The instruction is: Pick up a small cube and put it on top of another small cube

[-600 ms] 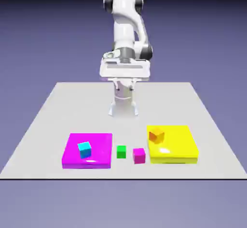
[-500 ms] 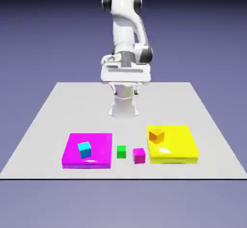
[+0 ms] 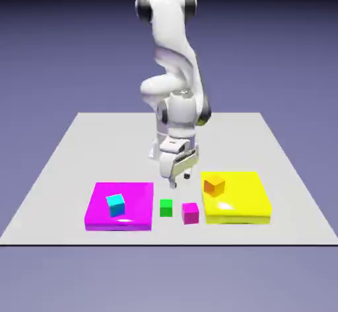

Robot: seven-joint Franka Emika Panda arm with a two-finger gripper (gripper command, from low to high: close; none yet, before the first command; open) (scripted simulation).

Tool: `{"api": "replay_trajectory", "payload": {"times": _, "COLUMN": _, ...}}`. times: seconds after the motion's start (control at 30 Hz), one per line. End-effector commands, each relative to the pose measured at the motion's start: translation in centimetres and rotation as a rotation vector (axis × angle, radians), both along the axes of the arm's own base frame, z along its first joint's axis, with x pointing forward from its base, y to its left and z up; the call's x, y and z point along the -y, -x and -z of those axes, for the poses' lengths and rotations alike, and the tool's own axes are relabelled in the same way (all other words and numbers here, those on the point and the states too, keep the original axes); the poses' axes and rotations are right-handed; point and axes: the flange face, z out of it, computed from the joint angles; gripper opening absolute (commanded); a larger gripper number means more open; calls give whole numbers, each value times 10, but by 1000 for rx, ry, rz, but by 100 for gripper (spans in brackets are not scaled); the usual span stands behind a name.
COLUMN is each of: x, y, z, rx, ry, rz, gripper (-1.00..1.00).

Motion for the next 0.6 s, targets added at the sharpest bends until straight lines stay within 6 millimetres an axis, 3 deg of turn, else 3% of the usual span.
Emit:
{"api": "replay_trajectory", "payload": {"times": 0.0, "x": 1, "y": 2, "z": 9, "rx": -32, "ry": 35, "rz": -59, "gripper": 0}}
{"api": "replay_trajectory", "payload": {"times": 0.17, "x": 9, "y": 11, "z": 44, "rx": -176, "ry": 194, "rz": -320, "gripper": 0}}
{"api": "replay_trajectory", "payload": {"times": 0.2, "x": 9, "y": 11, "z": 44, "rx": -176, "ry": 194, "rz": -320, "gripper": 0}}
{"api": "replay_trajectory", "payload": {"times": 0.43, "x": 22, "y": 10, "z": 111, "rx": -176, "ry": 195, "rz": -320, "gripper": 0}}
{"api": "replay_trajectory", "payload": {"times": 0.47, "x": 22, "y": 11, "z": 112, "rx": -176, "ry": 194, "rz": -320, "gripper": 0}}
{"api": "replay_trajectory", "payload": {"times": 0.5, "x": 22, "y": 11, "z": 112, "rx": -176, "ry": 194, "rz": -320, "gripper": -100}}
{"api": "replay_trajectory", "payload": {"times": 0.57, "x": 20, "y": 9, "z": 101, "rx": -174, "ry": 198, "rz": -320, "gripper": -100}}
